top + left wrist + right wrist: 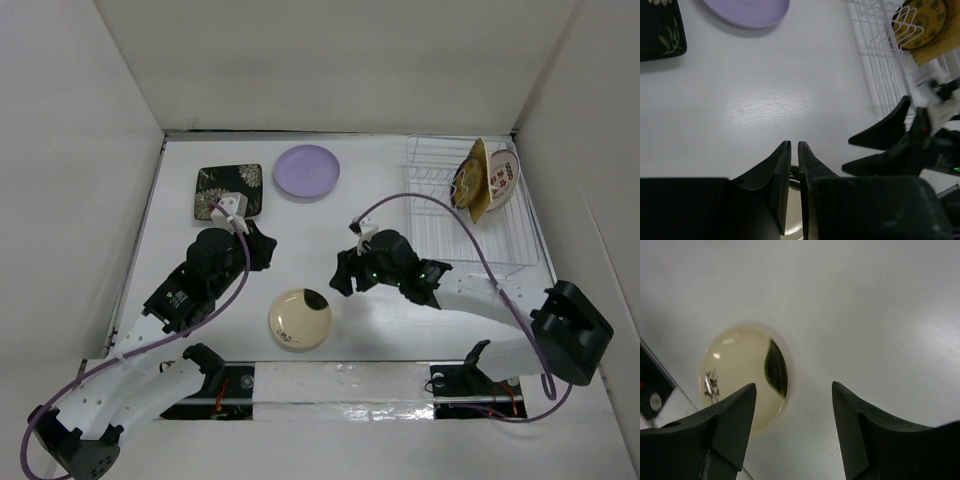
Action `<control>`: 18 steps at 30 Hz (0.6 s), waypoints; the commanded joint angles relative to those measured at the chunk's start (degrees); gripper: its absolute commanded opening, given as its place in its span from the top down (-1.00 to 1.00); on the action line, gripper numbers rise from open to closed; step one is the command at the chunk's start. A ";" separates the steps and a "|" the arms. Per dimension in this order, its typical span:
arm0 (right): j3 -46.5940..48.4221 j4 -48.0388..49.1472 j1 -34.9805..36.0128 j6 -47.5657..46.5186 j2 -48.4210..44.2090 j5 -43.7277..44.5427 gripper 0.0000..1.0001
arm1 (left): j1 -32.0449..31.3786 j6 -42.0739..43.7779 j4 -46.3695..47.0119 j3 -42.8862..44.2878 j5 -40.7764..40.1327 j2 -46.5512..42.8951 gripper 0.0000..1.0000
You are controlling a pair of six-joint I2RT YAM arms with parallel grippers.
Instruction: Load the plates into the dish rack
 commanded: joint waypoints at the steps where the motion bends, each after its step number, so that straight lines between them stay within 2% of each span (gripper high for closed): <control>1: -4.42 8.99 -0.15 6.09 2.73 -8.77 -0.46 | -0.31 -1.13 2.56 3.36 -1.17 -0.39 0.80; 7: -7.60 22.44 1.69 12.86 14.24 -17.38 -0.47 | -0.31 -2.19 3.97 2.48 -0.73 -1.44 0.74; 8: -8.04 24.11 1.69 13.74 15.56 -18.28 -0.43 | -0.31 -1.84 3.97 2.48 -0.73 -1.70 0.73; 9: -8.13 27.08 1.69 15.40 18.09 -19.07 -0.31 | -0.31 -1.58 3.97 2.31 -0.73 -1.97 0.73; 11: -7.70 28.69 2.40 16.38 20.30 -20.66 -0.24 | -0.31 -0.18 3.35 2.39 -1.08 -2.58 0.71; 13: -6.21 29.40 3.62 17.17 23.55 -20.75 0.03 | -0.31 0.71 3.09 1.96 -1.95 -3.37 0.70; 14: -4.81 31.23 3.63 18.48 26.53 -22.05 0.89 | -0.31 2.54 3.26 0.74 -2.74 -4.94 0.68; 15: -4.79 31.24 3.63 18.49 26.56 -22.06 0.90 | -0.31 2.56 3.26 0.72 -2.75 -4.96 0.68; 16: -4.36 31.85 3.63 19.36 26.73 -22.33 1.00 | -0.31 3.08 3.44 -0.49 -2.93 -6.17 0.67; 18: -4.44 32.13 2.23 20.16 24.29 -21.37 1.00 | -0.31 4.39 3.97 -1.73 -3.19 -7.50 0.64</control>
